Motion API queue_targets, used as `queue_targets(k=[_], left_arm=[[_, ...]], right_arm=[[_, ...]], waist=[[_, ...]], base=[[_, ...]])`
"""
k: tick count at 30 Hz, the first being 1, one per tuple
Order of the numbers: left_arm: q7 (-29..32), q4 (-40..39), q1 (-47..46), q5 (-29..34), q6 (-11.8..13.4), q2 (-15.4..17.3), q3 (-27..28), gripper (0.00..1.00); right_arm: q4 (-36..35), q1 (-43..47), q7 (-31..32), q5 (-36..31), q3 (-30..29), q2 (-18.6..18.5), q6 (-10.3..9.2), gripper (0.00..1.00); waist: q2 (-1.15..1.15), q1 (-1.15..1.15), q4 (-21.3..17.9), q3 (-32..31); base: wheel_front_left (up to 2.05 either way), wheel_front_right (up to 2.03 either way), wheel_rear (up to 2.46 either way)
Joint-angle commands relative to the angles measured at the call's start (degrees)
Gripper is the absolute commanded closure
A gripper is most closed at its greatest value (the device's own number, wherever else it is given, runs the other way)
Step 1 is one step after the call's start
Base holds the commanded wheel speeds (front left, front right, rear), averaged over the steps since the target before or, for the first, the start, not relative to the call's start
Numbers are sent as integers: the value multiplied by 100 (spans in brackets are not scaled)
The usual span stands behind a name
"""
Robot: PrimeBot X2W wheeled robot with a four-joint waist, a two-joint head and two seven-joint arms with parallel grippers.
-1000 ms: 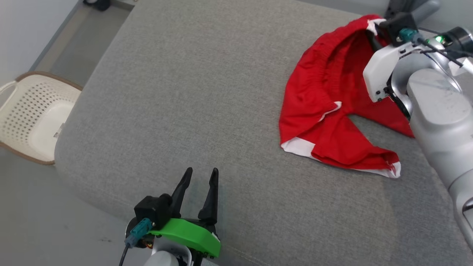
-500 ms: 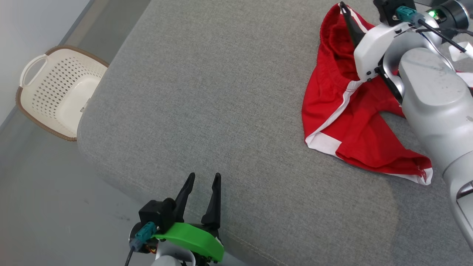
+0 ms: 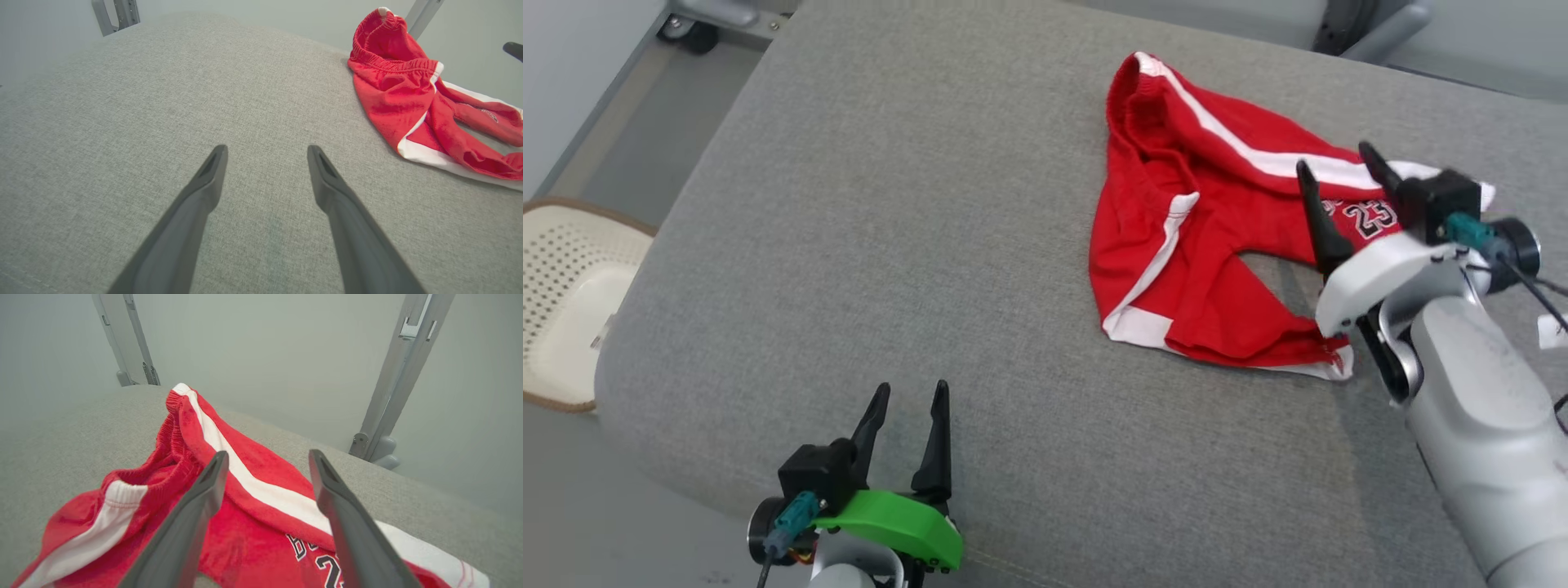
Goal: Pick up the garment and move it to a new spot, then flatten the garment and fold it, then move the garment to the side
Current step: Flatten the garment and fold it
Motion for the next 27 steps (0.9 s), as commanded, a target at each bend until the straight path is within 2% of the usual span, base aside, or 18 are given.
queue_targets(k=[1,6,15,22,27], left_arm=[[1,22,116,78,-9,27,117,0],[1,81,340,252,-53,25,527,0],[1,117,679,457,-120,24,944,0],[1,39,809,539,-171,24,968,0],[1,76,684,526,-225,23,871,0]], right_arm=[[-166,356,-23,-42,-109,72,-9,0],[-804,1393,-23,-138,-481,353,-9,0],[-1421,2677,-23,-123,-570,706,-9,0],[-1638,3125,-23,-108,-407,799,-9,0],[-1645,2836,-24,-177,255,820,-9,0]], waist=[[42,0,-724,-634],[42,0,-1215,-932],[42,0,-1779,-1311],[42,0,-1874,-1260],[42,0,-1672,-1101]], base=[[0,0,0],[0,0,0],[0,0,0],[0,0,0],[0,0,0]])
